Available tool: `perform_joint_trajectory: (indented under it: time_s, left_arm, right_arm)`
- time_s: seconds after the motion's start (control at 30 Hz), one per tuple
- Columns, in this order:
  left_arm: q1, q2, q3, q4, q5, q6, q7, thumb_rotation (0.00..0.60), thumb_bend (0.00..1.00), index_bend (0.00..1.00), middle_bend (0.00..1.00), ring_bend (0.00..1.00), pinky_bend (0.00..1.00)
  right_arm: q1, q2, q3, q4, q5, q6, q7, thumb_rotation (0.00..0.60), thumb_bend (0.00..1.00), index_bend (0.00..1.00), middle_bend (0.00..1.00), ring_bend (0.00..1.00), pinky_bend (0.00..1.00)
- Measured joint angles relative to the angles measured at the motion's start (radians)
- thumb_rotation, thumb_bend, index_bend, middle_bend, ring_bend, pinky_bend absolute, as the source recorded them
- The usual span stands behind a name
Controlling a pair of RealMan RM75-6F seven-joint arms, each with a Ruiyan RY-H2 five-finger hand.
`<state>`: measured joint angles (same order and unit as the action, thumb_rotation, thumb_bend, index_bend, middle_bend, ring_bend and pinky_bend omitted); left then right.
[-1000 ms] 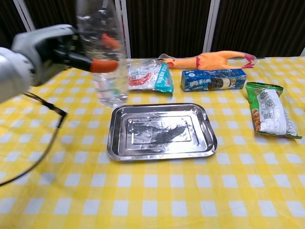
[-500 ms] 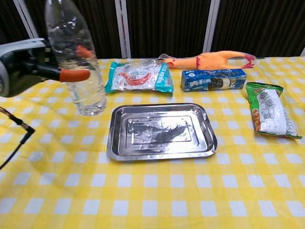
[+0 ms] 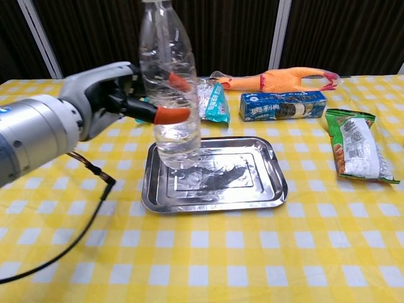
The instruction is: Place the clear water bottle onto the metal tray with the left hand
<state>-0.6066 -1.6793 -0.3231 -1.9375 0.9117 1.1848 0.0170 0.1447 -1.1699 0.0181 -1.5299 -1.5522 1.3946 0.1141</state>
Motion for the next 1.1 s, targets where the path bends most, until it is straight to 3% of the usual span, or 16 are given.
perform_joint_trajectory:
  time_s: [0.27, 0.43, 0.7, 0.9, 1.1]
  left_arm:
    - [0.147, 0.309, 0.015, -0.090, 0.071, 0.015, -0.145, 0.600, 0.46, 0.46, 0.42, 0.00, 0.09]
    - [0.190, 0.370, 0.028, -0.054, 0.110, -0.034, -0.272, 0.600, 0.46, 0.46, 0.42, 0.00, 0.09]
    - [0.112, 0.203, 0.019, 0.015, 0.090, -0.059, -0.204, 0.600, 0.46, 0.47, 0.42, 0.00, 0.09]
    - [0.007, 0.023, -0.024, 0.059, 0.027, -0.015, -0.033, 0.600, 0.46, 0.47, 0.42, 0.00, 0.09]
    - [-0.113, -0.166, -0.084, 0.170, -0.056, 0.065, 0.166, 0.600, 0.46, 0.47, 0.42, 0.00, 0.10]
  right_arm:
    - [0.001, -0.005, -0.004, -0.012, -0.006, -0.002, -0.018, 0.600, 0.05, 0.11, 0.00, 0.02, 0.00]
    - [0.003, -0.007, -0.003, -0.010, 0.004, -0.009, -0.024, 0.600, 0.05, 0.11, 0.00, 0.02, 0.00]
    - [0.001, -0.001, 0.002, 0.004, 0.014, -0.010, 0.008, 0.600, 0.05, 0.11, 0.00, 0.02, 0.00]
    - [0.001, 0.003, -0.001, 0.009, 0.006, -0.009, 0.025, 0.600, 0.05, 0.11, 0.00, 0.02, 0.00]
    - [0.001, 0.005, -0.001, 0.016, 0.013, -0.012, 0.041, 0.600, 0.05, 0.11, 0.00, 0.02, 0.00]
